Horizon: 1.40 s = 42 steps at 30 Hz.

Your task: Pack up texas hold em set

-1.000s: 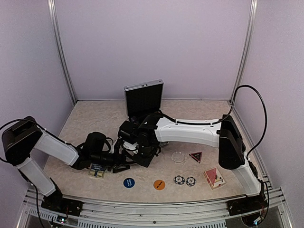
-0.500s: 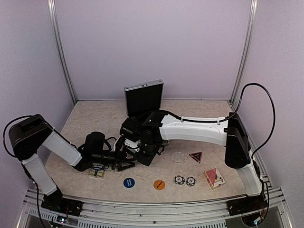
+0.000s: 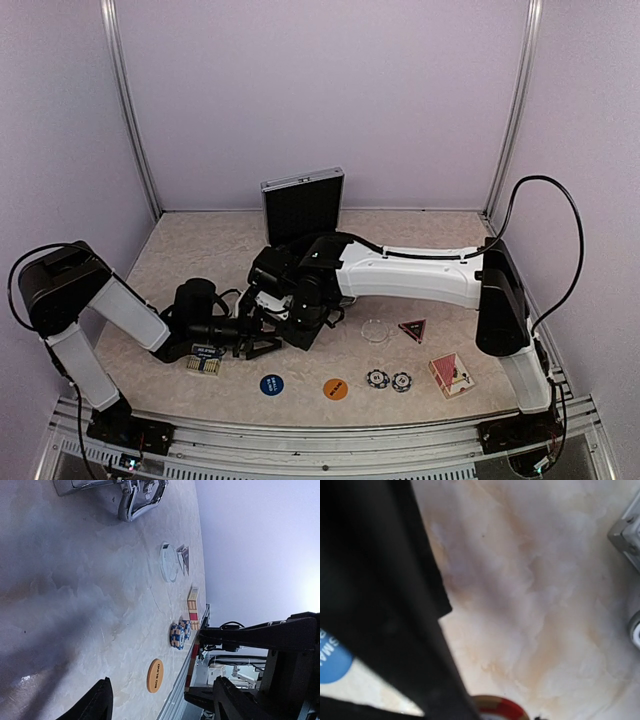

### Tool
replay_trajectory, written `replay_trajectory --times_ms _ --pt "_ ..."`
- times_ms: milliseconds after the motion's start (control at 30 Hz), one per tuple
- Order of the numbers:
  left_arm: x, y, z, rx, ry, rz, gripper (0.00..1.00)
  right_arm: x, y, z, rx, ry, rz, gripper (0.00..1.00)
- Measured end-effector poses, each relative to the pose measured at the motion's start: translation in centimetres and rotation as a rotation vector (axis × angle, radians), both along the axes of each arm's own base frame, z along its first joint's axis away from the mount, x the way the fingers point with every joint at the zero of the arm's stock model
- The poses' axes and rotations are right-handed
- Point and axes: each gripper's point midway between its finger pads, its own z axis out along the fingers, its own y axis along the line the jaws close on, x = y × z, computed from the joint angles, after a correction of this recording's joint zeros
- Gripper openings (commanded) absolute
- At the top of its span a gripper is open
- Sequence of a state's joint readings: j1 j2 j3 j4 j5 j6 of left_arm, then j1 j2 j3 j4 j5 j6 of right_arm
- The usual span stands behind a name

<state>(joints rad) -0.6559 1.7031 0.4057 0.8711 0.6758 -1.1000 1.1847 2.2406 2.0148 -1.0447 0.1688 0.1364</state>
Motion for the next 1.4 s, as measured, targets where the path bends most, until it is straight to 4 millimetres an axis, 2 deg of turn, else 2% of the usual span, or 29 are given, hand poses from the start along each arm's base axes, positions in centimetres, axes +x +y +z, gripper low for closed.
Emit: replay_trajectory --times_ms 500,867,1033,1167,1400 --pt "0.1 -0.4 0.9 -0.041 -0.017 -0.01 0.59 -0.9 0.9 1.4 0.057 0.01 0.024 0.42" --pt "-0.4 -1.0 1.6 -0.075 -0.016 -0.034 0.38 -1.5 1.3 1.4 0.066 0.016 0.036 0.42" --pt "-0.9 -1.3 1.6 -0.078 -0.011 -0.051 0.2 -1.5 1.4 1.4 0.069 0.015 0.037 0.42" --pt "-1.0 -1.4 2.0 -0.089 -0.021 -0.062 0.0 -1.4 1.4 1.4 0.07 0.015 0.037 0.42" --pt "-1.0 -1.6 2.5 -0.106 -0.03 -0.065 0.0 -1.4 1.5 1.5 0.07 0.008 0.037 0.45"
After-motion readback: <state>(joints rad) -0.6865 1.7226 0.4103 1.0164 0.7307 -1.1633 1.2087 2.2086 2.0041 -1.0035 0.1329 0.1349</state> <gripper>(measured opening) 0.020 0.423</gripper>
